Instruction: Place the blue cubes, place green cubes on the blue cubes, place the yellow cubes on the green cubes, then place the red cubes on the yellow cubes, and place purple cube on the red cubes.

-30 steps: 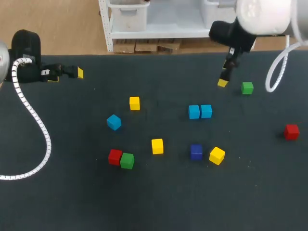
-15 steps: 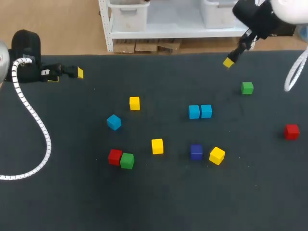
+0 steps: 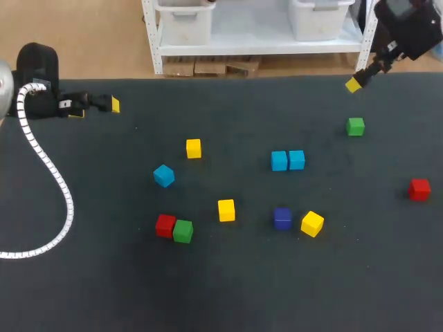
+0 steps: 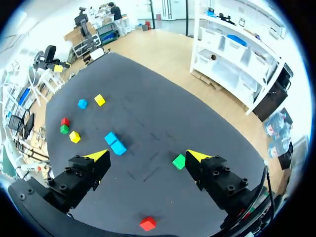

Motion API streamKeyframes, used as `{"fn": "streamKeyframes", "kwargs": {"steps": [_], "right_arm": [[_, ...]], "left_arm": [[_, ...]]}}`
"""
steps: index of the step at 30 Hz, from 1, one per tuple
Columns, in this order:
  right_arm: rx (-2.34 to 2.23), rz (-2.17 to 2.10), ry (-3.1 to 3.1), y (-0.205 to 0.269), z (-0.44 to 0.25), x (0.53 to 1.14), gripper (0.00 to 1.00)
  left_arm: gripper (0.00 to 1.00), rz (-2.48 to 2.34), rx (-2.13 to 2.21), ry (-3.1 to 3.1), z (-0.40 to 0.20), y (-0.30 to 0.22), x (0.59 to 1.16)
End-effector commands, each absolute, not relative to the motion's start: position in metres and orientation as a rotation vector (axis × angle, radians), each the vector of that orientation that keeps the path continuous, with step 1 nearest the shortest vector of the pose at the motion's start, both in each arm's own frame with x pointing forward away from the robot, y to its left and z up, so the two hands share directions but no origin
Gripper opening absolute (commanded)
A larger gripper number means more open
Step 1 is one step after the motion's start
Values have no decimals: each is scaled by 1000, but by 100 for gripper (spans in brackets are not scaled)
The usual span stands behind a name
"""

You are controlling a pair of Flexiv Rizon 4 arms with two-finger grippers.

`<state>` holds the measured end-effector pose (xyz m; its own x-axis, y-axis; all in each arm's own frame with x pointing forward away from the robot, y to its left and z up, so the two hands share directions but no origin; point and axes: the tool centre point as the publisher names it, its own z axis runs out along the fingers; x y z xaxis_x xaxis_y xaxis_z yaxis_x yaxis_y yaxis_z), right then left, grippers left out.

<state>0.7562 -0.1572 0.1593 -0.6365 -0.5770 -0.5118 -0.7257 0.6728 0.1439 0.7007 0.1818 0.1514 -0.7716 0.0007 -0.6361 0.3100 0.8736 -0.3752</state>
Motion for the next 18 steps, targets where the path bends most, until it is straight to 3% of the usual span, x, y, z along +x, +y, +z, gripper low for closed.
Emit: {"fn": "streamKeyframes", "kwargs": {"steps": [1, 18], "right_arm": [[-905, 476, 2319, -166, 166, 737, 100], [-667, 441, 2359, -210, 150, 741, 100]], "left_arm": [[100, -632, 229, 2377, 150, 184, 700], [100, -632, 229, 2377, 150, 184, 700]]}}
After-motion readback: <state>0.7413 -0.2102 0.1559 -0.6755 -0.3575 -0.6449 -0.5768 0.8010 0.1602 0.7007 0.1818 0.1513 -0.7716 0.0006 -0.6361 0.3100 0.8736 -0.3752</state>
